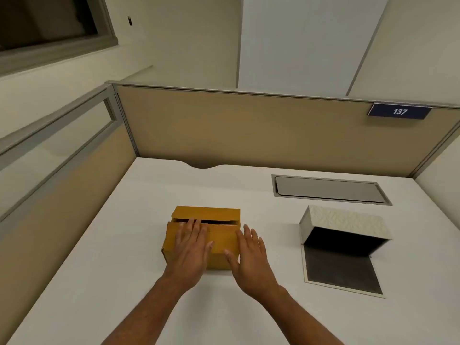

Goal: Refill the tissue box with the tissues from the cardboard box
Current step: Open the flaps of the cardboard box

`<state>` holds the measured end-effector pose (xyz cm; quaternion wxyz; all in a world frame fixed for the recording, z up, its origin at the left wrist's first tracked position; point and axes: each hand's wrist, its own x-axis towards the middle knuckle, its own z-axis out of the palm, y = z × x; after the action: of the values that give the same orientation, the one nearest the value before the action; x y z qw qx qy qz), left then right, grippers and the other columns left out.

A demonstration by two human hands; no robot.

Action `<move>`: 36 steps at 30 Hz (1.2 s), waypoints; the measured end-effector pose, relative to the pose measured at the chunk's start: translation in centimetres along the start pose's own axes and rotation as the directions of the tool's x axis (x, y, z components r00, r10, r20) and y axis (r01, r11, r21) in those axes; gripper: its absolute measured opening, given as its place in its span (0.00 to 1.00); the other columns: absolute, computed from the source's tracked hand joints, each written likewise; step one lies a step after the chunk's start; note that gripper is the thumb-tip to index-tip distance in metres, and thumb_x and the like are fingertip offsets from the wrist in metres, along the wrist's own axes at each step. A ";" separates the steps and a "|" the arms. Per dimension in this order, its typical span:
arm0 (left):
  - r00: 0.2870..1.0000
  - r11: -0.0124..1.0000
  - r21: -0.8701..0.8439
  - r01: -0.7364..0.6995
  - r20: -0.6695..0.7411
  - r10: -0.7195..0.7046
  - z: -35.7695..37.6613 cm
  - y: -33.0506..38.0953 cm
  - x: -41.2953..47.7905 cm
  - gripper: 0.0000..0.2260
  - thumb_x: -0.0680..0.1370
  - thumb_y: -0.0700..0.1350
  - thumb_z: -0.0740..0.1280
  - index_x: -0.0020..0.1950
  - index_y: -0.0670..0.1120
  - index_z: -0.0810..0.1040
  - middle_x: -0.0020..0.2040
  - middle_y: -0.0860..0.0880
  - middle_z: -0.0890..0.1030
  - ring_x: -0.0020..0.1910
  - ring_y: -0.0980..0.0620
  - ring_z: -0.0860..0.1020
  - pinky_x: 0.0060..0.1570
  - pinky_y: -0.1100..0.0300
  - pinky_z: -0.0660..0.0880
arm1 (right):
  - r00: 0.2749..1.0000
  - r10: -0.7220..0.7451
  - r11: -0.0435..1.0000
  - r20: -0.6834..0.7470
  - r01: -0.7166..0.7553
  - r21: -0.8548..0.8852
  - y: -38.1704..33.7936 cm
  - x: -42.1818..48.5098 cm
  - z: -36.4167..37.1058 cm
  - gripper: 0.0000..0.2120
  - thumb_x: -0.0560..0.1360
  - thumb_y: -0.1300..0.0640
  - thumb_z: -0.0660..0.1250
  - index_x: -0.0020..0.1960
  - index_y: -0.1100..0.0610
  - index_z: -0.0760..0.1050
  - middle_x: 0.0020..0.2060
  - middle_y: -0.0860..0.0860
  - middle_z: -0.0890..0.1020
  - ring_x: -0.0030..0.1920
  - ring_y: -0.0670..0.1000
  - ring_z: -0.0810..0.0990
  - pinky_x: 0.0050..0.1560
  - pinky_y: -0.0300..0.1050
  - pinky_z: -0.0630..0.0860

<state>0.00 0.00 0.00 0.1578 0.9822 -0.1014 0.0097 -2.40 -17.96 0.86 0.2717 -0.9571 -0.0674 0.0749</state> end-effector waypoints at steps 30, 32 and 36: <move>0.997 0.999 -0.042 0.001 -0.081 -0.004 -0.2 -3.9 5.0 0.26 0.80 0.57 0.48 0.78 0.50 0.57 0.80 0.48 0.56 0.80 0.49 0.51 0.76 0.51 0.50 | 0.965 -0.154 0.976 -0.214 0.114 -0.187 -2.4 7.9 3.3 0.31 0.80 0.39 0.53 0.79 0.50 0.54 0.81 0.53 0.47 0.80 0.55 0.41 0.78 0.56 0.40; 0.999 0.999 -0.035 0.017 -0.050 -0.019 -0.4 -4.0 6.0 0.28 0.80 0.58 0.47 0.79 0.52 0.52 0.81 0.49 0.50 0.80 0.50 0.46 0.78 0.50 0.48 | 0.966 -0.134 0.976 -0.220 0.091 -0.198 -2.6 9.2 2.9 0.33 0.80 0.36 0.52 0.79 0.50 0.53 0.81 0.53 0.45 0.80 0.56 0.40 0.79 0.58 0.42; 0.999 0.999 0.025 0.032 0.023 -0.033 -0.2 -4.6 7.7 0.29 0.81 0.57 0.53 0.80 0.51 0.46 0.81 0.48 0.44 0.80 0.49 0.42 0.77 0.51 0.44 | 0.992 -0.058 0.966 -0.109 0.029 -0.257 -2.6 11.7 2.3 0.40 0.77 0.31 0.51 0.80 0.51 0.46 0.80 0.54 0.39 0.79 0.57 0.35 0.77 0.59 0.36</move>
<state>8.46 2.80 -0.79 0.1447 0.9856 -0.0872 -0.0033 8.41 -12.61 -0.98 0.1516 -0.9851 -0.0816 0.0042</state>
